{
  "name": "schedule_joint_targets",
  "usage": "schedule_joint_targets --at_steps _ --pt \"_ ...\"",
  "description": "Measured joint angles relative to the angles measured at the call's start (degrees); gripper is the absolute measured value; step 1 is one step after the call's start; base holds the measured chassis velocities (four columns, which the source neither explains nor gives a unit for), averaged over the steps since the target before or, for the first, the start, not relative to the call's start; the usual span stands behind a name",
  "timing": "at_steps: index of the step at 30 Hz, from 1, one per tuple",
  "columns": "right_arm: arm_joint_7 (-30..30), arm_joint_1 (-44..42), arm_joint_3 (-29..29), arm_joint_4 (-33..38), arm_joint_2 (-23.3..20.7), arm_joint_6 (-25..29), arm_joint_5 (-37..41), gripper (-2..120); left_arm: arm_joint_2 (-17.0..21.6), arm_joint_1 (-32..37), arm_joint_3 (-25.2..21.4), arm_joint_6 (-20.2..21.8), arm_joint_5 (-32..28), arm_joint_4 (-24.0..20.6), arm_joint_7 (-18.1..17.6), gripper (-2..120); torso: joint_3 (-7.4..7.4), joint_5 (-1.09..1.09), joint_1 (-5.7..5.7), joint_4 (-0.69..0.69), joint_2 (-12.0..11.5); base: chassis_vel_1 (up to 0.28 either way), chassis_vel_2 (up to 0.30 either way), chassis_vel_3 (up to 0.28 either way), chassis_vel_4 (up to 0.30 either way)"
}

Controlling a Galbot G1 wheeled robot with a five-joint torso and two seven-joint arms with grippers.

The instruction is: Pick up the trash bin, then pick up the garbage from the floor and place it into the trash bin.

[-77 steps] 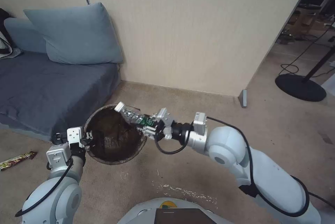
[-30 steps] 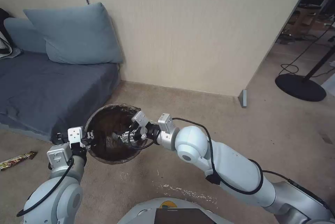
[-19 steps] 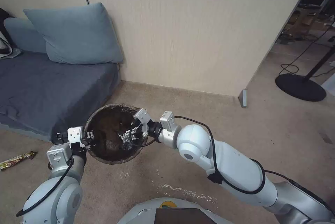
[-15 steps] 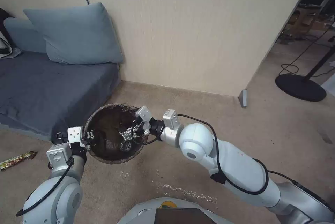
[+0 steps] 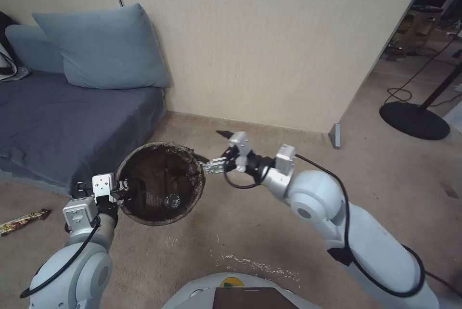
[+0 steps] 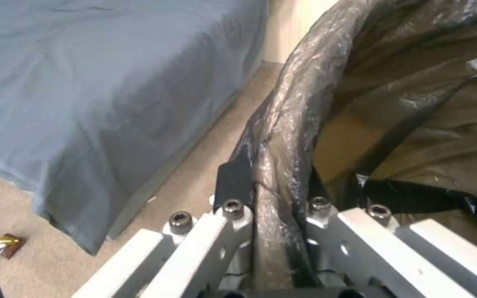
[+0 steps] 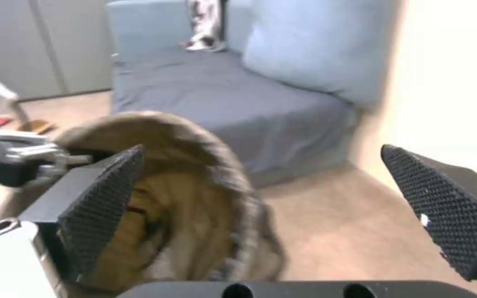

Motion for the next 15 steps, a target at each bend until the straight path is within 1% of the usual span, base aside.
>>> schedule_joint_targets --at_steps 1,3,5,7,8,10,12,13,14,15 --pt "-1.2 -2.3 2.8 0.3 -0.1 0.9 -1.2 100 0.0 0.0 0.0 0.0 0.0 0.0 0.0 4 0.00 0.00 0.00 0.00 0.0 0.000 0.000 0.000 0.000" --pt "-1.6 -3.3 4.0 0.4 -0.1 1.3 -1.8 100 0.0 0.0 0.0 0.0 0.0 0.0 0.0 4 0.00 0.00 0.00 0.01 0.0 0.000 0.000 0.000 0.000" --pt "-3.2 -8.6 9.7 0.9 0.0 3.3 -4.0 100 0.0 0.0 0.0 0.0 0.0 0.0 0.0 4 0.00 -0.01 0.00 0.01 0.0 0.000 0.000 0.000 0.000" --pt "-3.5 -12.0 13.2 1.3 0.4 4.4 -5.1 100 0.0 0.0 0.0 0.0 0.0 0.0 0.0 4 0.00 -0.01 0.00 0.01 0.0 0.000 0.000 0.000 0.000" --pt "-3.5 -12.0 13.2 1.3 0.4 4.4 -5.1 100 0.0 0.0 0.0 0.0 0.0 0.0 0.0 4 0.00 -0.01 0.00 0.01 0.0 0.000 0.000 0.000 0.000" --pt "-3.6 -15.1 15.5 1.5 1.2 5.5 -6.2 100 0.0 -0.1 0.0 0.0 0.0 0.0 0.0 4 0.00 -0.01 0.00 0.01 0.0 0.000 0.000 0.000 0.000" --pt "-3.0 -21.6 18.7 1.4 4.2 10.8 -9.8 100 -0.1 -0.4 0.1 0.0 0.0 0.0 0.1 4 0.00 -0.01 0.00 0.01 0.0 0.000 0.000 0.000 0.000" --pt "-3.0 -21.6 18.7 1.4 4.2 10.8 -9.8 100 -0.1 -0.4 0.1 0.0 0.0 0.0 0.1 4 0.00 -0.01 0.00 0.01 0.0 0.000 0.000 0.000 0.000" --pt "-2.5 -24.1 20.2 1.1 6.5 13.3 -11.4 100 -0.1 -0.4 0.1 0.0 0.0 0.0 0.1 4 0.00 -0.02 0.00 0.00 0.0 0.000 0.000 0.000 0.000" --pt "-2.2 -25.1 20.9 1.0 7.7 14.6 -12.4 100 -0.2 -0.5 0.1 0.0 0.0 0.0 0.1 4 0.00 -0.01 0.00 0.00 0.0 0.000 0.000 0.000 0.000"
